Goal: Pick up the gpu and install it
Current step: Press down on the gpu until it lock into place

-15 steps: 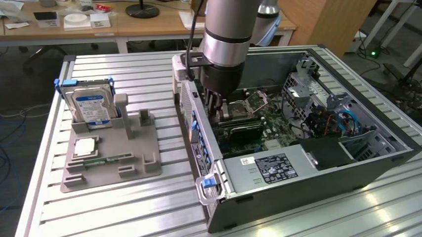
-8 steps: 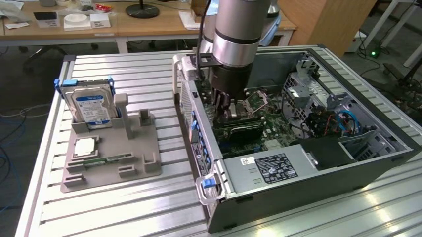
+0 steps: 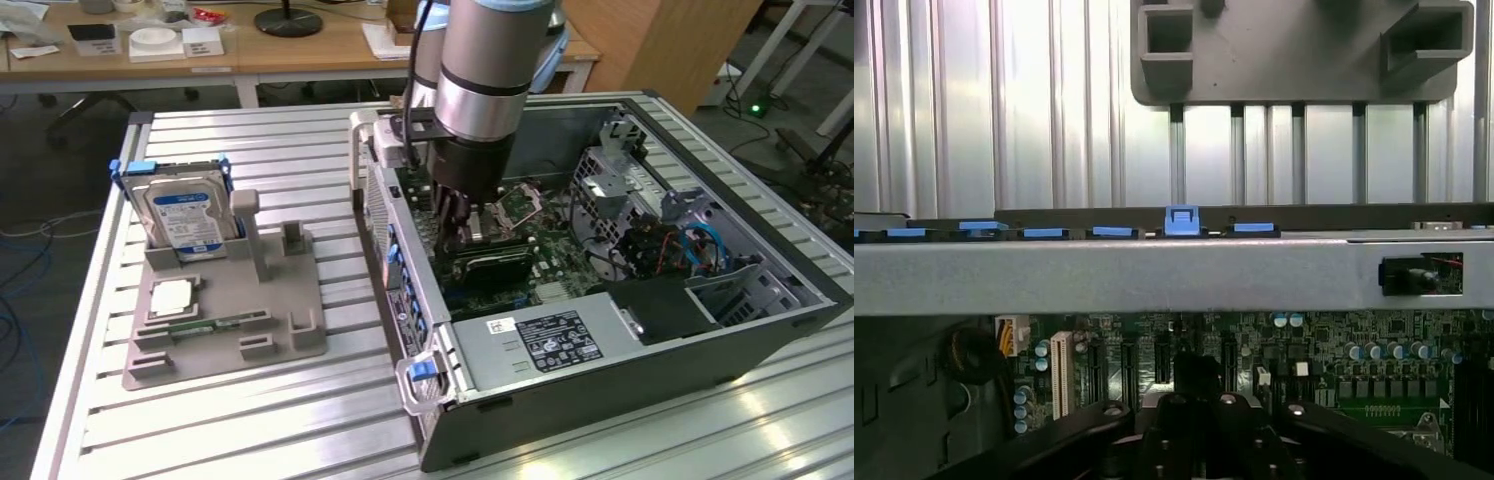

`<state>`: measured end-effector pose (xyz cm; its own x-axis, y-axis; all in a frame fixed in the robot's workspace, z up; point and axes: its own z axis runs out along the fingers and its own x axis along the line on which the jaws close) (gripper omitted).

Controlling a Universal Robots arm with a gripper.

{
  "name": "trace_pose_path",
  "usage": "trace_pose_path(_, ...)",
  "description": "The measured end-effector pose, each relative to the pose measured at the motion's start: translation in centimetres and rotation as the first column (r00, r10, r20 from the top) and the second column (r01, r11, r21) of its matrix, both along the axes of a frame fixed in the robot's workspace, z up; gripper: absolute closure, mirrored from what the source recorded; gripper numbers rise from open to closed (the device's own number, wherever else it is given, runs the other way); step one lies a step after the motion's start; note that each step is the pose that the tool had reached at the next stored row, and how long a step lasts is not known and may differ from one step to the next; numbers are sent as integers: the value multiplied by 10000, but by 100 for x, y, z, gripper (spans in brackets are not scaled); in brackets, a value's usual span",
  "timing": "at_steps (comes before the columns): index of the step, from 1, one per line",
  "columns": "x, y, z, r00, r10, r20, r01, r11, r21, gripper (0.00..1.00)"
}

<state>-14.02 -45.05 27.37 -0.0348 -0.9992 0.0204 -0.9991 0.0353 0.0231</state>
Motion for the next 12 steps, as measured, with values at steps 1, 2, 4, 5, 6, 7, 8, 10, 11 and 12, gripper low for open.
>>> trace_pose_path(1, 0, 0, -11, 10000, 0, -5, 0, 10000, 0, 89)
trace_pose_path(2, 0, 0, -22, 10000, 0, -11, 0, 10000, 0, 89)
trace_pose_path(4, 0, 3, -40, 10000, -1, -27, 1, 10000, -1, 89)
trace_pose_path(5, 1, 6, -47, 10000, 1, -36, -1, 10000, -2, 89)
trace_pose_path(6, 2, 9, -54, 10000, 3, -46, -3, 10000, -1, 89)
trace_pose_path(7, 1, 12, -62, 10000, 2, -54, -2, 10000, -1, 89)
trace_pose_path(8, 1, 14, -70, 10000, 1, -64, -1, 10000, 0, 89)
trace_pose_path(10, 0, 17, -82, 10000, 0, -88, 0, 10000, 0, 89)
trace_pose_path(11, 0, 19, -88, 9999, -1, -100, 1, 10000, 0, 89)
trace_pose_path(12, 0, 20, -94, 9999, -1, -114, 1, 10000, 0, 89)
